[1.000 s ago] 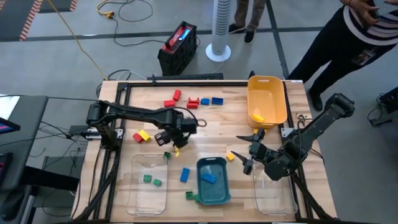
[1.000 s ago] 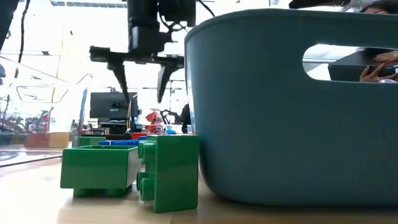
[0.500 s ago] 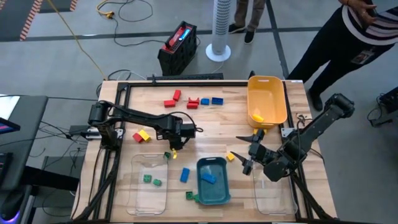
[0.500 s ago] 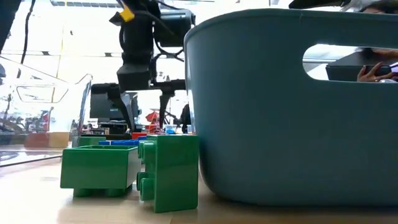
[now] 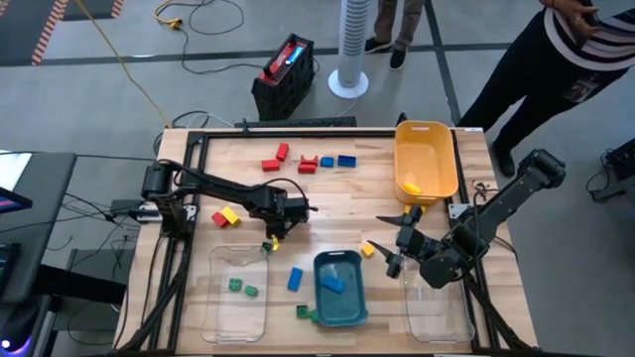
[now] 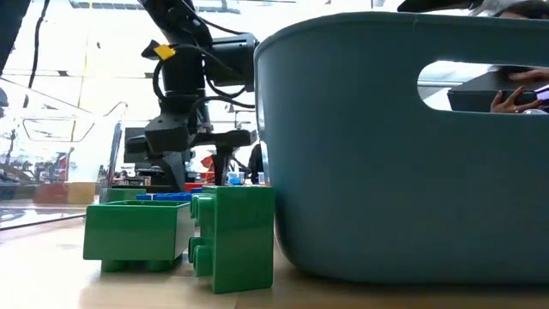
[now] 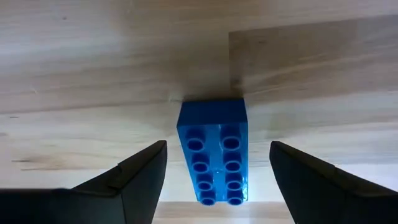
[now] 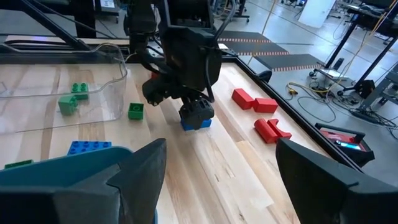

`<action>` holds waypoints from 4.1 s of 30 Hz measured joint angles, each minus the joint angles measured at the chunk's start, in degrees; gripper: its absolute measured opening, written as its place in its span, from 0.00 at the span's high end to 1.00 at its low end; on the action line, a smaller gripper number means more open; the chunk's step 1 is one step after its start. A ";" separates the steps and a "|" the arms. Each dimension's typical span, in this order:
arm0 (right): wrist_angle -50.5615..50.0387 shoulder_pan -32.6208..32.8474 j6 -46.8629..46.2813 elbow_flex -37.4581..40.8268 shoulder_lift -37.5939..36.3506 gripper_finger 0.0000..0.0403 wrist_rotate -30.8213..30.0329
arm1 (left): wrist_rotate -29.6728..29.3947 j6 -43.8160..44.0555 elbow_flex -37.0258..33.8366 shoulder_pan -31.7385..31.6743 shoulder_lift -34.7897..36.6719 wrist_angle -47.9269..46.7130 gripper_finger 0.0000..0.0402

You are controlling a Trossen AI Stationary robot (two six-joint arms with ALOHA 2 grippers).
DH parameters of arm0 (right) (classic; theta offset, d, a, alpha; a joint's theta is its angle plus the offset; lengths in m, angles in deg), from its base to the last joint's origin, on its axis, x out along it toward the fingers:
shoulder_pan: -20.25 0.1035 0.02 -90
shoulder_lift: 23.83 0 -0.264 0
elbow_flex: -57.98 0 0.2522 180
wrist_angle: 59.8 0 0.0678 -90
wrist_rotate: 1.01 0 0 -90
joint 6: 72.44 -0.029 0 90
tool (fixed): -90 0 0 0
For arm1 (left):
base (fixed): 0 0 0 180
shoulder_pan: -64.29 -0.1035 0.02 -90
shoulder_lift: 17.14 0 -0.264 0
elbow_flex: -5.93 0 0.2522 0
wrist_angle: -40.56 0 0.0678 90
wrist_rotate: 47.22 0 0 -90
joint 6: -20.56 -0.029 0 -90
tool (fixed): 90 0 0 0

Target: Sort blocks

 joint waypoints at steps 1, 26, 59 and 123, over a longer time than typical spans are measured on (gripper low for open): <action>0.01 0.00 0.00 0.00 0.00 0.22 0.00 | 0.00 0.00 0.00 -0.13 -0.01 0.00 0.32; -0.17 0.05 0.22 0.00 0.00 0.22 -0.02 | 1.21 7.73 1.93 -0.21 0.11 -0.13 0.67; -0.61 -2.86 0.11 0.02 -0.04 0.22 -2.95 | 2.72 26.29 11.87 27.04 7.88 15.12 0.66; -6.60 0.87 -4.09 0.04 -3.32 0.22 -8.28 | 13.55 50.18 42.06 22.72 -19.72 -6.66 0.43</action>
